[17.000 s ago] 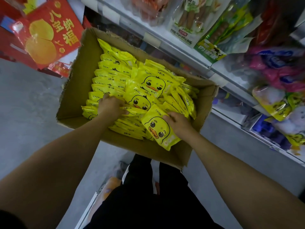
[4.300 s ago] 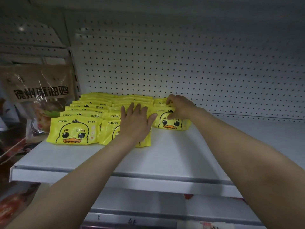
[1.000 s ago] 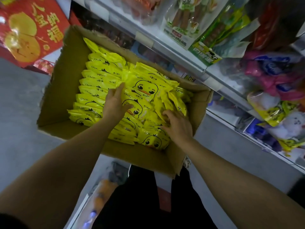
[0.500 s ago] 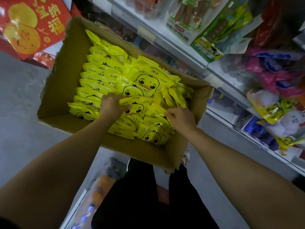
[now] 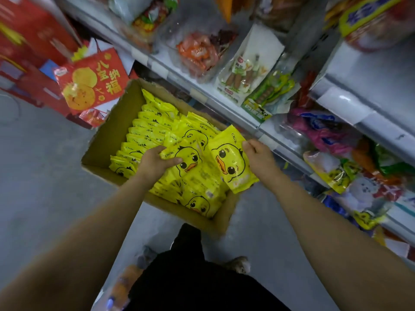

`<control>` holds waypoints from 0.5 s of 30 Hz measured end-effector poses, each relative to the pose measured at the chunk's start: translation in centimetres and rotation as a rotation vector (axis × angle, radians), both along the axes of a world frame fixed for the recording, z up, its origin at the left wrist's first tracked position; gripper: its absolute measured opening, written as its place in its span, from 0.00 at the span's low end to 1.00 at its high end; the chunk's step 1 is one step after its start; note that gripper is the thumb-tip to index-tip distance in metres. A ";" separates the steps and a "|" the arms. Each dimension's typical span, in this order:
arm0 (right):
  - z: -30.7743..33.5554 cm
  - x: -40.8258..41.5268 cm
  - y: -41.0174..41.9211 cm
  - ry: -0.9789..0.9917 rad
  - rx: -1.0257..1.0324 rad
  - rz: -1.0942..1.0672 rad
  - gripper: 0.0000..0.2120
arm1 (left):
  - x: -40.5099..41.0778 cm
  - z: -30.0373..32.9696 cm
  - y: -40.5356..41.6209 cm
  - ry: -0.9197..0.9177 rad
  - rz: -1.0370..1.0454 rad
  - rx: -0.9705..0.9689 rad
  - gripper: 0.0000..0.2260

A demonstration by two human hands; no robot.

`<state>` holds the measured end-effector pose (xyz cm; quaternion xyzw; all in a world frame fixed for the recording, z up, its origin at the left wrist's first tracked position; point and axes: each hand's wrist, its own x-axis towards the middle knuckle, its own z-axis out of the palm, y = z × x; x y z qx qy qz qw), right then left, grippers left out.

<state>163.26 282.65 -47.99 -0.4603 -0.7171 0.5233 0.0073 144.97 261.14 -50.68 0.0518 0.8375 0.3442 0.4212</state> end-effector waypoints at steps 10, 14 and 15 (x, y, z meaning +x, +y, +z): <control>9.7 12.2 2.3 0.317 -0.442 -0.202 0.24 | 11.8 10.8 6.4 0.050 0.038 0.307 0.21; 15.1 19.9 5.1 0.415 -0.306 -0.249 0.22 | 18.2 15.9 9.5 0.130 -0.060 0.447 0.13; 16.6 21.7 5.9 0.435 -0.284 -0.253 0.22 | 19.7 17.2 10.2 0.153 -0.090 0.472 0.12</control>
